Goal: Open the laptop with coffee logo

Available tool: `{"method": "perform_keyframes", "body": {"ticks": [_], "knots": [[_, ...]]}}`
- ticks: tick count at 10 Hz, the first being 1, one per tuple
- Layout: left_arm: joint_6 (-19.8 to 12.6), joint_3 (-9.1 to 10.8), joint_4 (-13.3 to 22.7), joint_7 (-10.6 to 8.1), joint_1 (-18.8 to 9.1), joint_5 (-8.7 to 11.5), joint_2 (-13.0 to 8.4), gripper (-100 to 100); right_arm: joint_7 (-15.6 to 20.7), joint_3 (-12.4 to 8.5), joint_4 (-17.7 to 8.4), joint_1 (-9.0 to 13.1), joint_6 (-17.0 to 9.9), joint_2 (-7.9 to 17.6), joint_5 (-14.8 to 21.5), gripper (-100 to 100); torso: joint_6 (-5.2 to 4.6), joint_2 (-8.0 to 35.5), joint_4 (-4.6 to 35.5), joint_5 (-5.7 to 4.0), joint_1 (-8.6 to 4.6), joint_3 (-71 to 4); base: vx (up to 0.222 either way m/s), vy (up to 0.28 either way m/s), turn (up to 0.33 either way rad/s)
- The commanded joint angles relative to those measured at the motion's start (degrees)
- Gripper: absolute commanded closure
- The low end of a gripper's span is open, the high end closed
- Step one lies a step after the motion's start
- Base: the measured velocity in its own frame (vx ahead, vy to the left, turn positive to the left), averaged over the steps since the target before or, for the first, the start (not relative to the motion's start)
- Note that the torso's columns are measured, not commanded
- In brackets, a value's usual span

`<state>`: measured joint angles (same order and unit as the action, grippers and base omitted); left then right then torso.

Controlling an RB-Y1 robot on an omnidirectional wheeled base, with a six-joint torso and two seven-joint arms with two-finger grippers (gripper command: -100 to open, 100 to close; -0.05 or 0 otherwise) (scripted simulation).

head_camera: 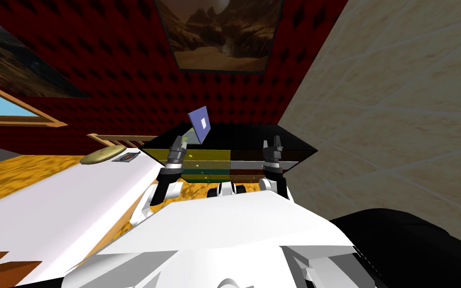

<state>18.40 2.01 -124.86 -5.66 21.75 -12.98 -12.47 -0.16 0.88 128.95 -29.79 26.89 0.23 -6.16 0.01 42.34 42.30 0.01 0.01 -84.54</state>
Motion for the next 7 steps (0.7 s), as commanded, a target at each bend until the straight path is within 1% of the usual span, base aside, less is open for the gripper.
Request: {"method": "perform_keyframes", "body": {"ticks": [1,2,4,5,6,7], "knots": [[-2.85,0.40,0.57,0.59,-1.19,-1.50,-2.00,-100,0.00,0.00,0.00,0.00,0.00,0.00,0.00,0,-0.01,-0.05,-0.01,-0.02,-0.06,-0.02,0.130,-0.033,-0.099],[-4.19,0.59,0.88,0.88,-1.75,-2.23,-2.96,-100,0.00,0.00,0.00,0.00,0.00,0.00,0.00,0,0.00,0.00,0.00,-0.01,0.01,0.00,0.120,-0.022,-0.101],[-5.70,0.81,1.25,1.20,-2.39,-3.06,-4.04,-100,0.00,0.00,0.00,0.00,0.00,0.00,0.00,0,0.00,-0.02,0.00,0.01,0.04,0.00,0.119,-0.013,-0.068],[-5.00,0.68,1.33,1.11,-2.33,-2.80,-3.55,-100,0.00,0.00,0.00,0.00,0.00,0.00,0.00,0,-0.01,-0.04,-0.01,0.00,0.01,-0.02,0.055,-0.005,-0.015],[-6.71,0.80,-0.41,0.70,-2.03,-2.83,-4.15,-100,0.00,0.00,0.00,0.01,0.00,0.00,0.00,0,0.01,0.13,0.03,0.00,0.01,0.07,0.058,-0.001,-0.010],[-7.47,0.87,-1.31,0.46,-1.84,-2.81,-4.44,-100,0.00,0.00,0.00,0.01,0.00,0.00,0.00,0,0.00,0.08,0.04,-0.01,0.00,0.06,0.086,-0.001,-0.020]]}}
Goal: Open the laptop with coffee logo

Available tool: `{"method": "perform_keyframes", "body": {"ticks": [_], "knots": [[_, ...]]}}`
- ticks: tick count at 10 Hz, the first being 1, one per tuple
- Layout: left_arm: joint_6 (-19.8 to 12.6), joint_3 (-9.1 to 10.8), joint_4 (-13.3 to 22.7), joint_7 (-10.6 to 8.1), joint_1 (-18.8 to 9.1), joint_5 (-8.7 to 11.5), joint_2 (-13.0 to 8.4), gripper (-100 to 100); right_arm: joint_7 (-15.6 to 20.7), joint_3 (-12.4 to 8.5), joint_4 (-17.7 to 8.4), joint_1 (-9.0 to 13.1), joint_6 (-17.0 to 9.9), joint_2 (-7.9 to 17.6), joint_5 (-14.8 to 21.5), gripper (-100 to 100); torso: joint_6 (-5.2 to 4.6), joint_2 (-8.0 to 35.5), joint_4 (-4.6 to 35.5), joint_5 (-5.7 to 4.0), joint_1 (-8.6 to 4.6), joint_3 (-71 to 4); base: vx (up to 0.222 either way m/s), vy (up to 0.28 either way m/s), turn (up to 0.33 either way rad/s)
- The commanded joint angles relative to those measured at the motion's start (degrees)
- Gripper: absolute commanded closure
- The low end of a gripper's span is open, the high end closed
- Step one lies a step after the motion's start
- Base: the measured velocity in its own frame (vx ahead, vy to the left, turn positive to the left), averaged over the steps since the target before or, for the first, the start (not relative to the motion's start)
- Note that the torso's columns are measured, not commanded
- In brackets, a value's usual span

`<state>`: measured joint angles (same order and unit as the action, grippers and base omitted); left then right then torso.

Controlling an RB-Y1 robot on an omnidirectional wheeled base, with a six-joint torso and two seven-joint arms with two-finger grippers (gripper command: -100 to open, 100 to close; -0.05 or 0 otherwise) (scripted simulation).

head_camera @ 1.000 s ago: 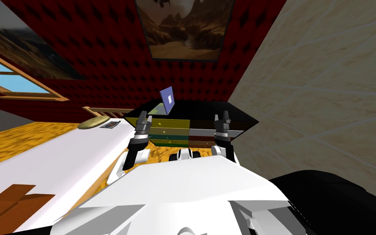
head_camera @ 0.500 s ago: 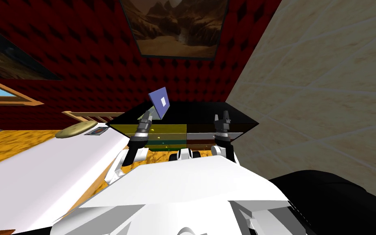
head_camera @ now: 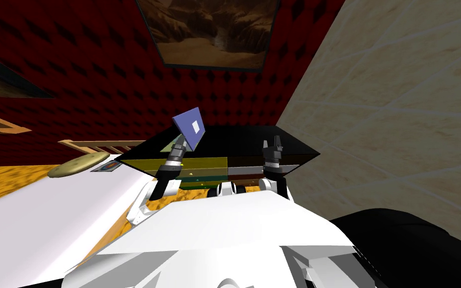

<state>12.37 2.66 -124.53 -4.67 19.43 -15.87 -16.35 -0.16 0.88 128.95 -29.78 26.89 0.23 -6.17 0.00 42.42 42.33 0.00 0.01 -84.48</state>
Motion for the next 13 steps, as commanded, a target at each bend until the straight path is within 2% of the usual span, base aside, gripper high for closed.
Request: {"method": "perform_keyframes", "body": {"ticks": [1,2,3,4,5,6,9,13], "knots": [[-2.57,0.32,-3.00,-0.89,0.76,0.11,-0.97,-100,0.00,0.00,0.00,0.00,0.00,0.00,0.00,0,0.00,-0.14,-0.05,0.00,-0.01,-0.09,0.035,0.016,-0.055],[-1.83,0.33,-2.13,-0.72,0.49,0.14,-0.83,-100,0.00,0.00,0.00,0.01,0.00,0.00,0.00,0,-0.01,-0.04,-0.03,0.01,0.04,-0.05,0.004,0.008,-0.024],[-0.29,0.12,-0.29,-0.16,0.19,0.05,-0.13,100,0.00,0.00,0.00,0.01,0.00,0.00,0.00,0,0.00,0.01,-0.01,0.01,-0.01,0.00,-0.025,-0.011,0.069],[0.46,0.05,0.61,0.08,0.00,0.03,0.15,100,0.00,0.00,0.00,0.01,0.00,0.00,0.00,0,0.01,0.03,0.00,-0.01,-0.07,0.01,-0.061,-0.011,0.051],[-0.12,0.26,-0.03,-0.17,0.02,0.08,-0.13,100,0.00,0.00,0.00,0.02,0.00,0.00,0.00,0,-0.04,0.03,-0.05,0.01,-0.09,0.02,-0.033,-0.002,0.007],[-1.33,0.60,-0.77,-0.81,0.66,0.31,-1.87,-100,0.00,0.00,0.00,0.01,0.00,0.00,0.00,0,-0.05,-0.14,-0.07,-0.01,-0.07,-0.09,-0.033,0.011,0.003],[-3.88,1.15,-2.36,-2.10,1.80,0.74,-4.99,-100,0.00,0.00,0.00,0.01,0.00,0.00,0.00,0,-0.01,-0.14,-0.05,0.01,0.01,-0.09,-0.044,0.019,0.006],[-9.00,2.35,-5.06,-4.66,4.10,1.60,-11.15,-100,0.00,0.00,0.00,0.01,0.00,0.00,0.00,0,-0.01,-0.13,-0.05,0.00,-0.01,-0.09,-0.041,0.023,0.009]]}}
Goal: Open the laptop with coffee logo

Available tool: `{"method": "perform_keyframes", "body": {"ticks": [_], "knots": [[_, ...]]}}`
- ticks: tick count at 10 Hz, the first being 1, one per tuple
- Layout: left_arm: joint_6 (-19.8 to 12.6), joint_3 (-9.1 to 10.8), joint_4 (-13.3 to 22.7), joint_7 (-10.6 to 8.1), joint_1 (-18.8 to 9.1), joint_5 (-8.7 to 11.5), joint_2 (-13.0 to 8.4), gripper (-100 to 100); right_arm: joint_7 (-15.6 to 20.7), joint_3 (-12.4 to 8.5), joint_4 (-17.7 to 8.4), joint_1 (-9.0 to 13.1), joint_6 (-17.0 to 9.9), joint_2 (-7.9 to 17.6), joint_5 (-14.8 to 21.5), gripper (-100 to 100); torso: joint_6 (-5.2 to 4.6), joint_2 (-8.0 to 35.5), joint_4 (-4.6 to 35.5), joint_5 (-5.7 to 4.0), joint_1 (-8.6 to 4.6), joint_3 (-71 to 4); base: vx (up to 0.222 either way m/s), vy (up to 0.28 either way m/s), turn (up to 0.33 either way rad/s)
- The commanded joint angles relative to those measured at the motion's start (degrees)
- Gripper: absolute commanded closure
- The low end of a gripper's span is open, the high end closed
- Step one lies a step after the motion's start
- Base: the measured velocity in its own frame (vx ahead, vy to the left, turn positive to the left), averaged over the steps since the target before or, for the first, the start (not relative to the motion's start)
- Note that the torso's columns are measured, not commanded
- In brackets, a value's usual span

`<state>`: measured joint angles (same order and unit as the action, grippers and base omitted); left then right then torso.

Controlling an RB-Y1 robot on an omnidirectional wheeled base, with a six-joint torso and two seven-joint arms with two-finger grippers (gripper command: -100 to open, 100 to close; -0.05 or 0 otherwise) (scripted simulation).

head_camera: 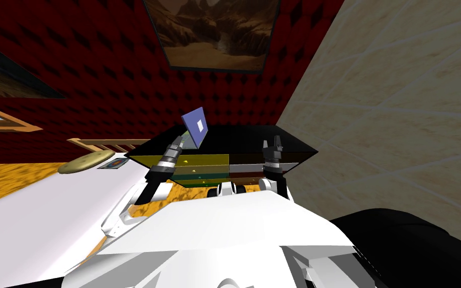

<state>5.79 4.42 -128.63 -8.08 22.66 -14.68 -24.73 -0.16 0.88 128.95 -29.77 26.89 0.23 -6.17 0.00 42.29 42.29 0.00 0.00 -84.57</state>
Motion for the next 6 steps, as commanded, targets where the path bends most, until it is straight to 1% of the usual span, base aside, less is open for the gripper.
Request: {"method": "perform_keyframes", "body": {"ticks": [1,6], "knots": [[-3.94,0.98,-1.63,-2.00,1.55,0.67,-4.43,-100,0.00,0.00,0.00,0.00,0.00,0.00,0.00,0,0.00,0.00,0.00,0.00,-0.02,0.00,-0.039,0.020,0.006],[-12.32,3.58,-4.53,-6.18,5.11,2.24,-13.73,-100,0.00,0.00,0.00,0.00,0.00,0.00,0.00,0,0.00,-0.02,-0.01,-0.01,-0.02,-0.02,-0.040,0.012,-0.004]]}}
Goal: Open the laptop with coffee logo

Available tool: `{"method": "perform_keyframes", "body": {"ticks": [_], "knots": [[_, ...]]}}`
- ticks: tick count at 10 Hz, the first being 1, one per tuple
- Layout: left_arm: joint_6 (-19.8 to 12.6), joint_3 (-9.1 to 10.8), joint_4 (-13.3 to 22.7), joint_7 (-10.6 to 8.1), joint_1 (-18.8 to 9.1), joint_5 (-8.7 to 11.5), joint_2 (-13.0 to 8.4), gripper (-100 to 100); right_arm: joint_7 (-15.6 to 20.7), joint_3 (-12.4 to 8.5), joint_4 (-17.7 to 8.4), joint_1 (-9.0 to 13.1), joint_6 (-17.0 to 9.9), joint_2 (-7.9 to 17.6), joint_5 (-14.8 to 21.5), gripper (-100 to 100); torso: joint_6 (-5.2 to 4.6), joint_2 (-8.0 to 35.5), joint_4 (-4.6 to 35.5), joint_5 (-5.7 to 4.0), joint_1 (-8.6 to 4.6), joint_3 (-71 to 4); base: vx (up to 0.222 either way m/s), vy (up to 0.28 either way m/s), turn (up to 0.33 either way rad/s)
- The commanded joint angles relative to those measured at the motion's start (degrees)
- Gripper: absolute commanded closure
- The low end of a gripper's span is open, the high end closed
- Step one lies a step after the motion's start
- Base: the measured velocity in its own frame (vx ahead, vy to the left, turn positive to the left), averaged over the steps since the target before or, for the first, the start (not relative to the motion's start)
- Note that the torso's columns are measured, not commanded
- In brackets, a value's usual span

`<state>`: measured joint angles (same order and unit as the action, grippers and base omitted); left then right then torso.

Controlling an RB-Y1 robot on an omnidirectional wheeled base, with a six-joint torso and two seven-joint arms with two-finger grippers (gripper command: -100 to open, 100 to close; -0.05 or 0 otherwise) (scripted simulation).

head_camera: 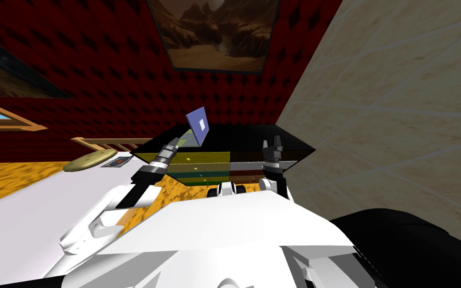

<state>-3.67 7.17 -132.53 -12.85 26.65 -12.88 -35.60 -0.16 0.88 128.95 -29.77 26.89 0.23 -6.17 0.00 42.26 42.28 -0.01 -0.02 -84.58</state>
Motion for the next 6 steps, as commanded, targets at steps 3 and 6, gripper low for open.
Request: {"method": "perform_keyframes", "body": {"ticks": [3,6], "knots": [[-6.92,2.16,-1.48,-3.17,2.49,1.18,-7.24,-100,0.00,0.00,0.00,0.00,0.00,0.00,0.00,0,0.00,-0.02,-0.01,0.00,0.00,-0.01,-0.020,-0.002,-0.014],[-10.46,3.66,-2.24,-4.91,3.78,1.98,-11.20,-100,0.00,0.00,0.00,0.00,0.00,0.00,0.00,0,0.00,0.00,0.00,0.00,0.01,0.00,-0.010,-0.009,-0.018]]}}
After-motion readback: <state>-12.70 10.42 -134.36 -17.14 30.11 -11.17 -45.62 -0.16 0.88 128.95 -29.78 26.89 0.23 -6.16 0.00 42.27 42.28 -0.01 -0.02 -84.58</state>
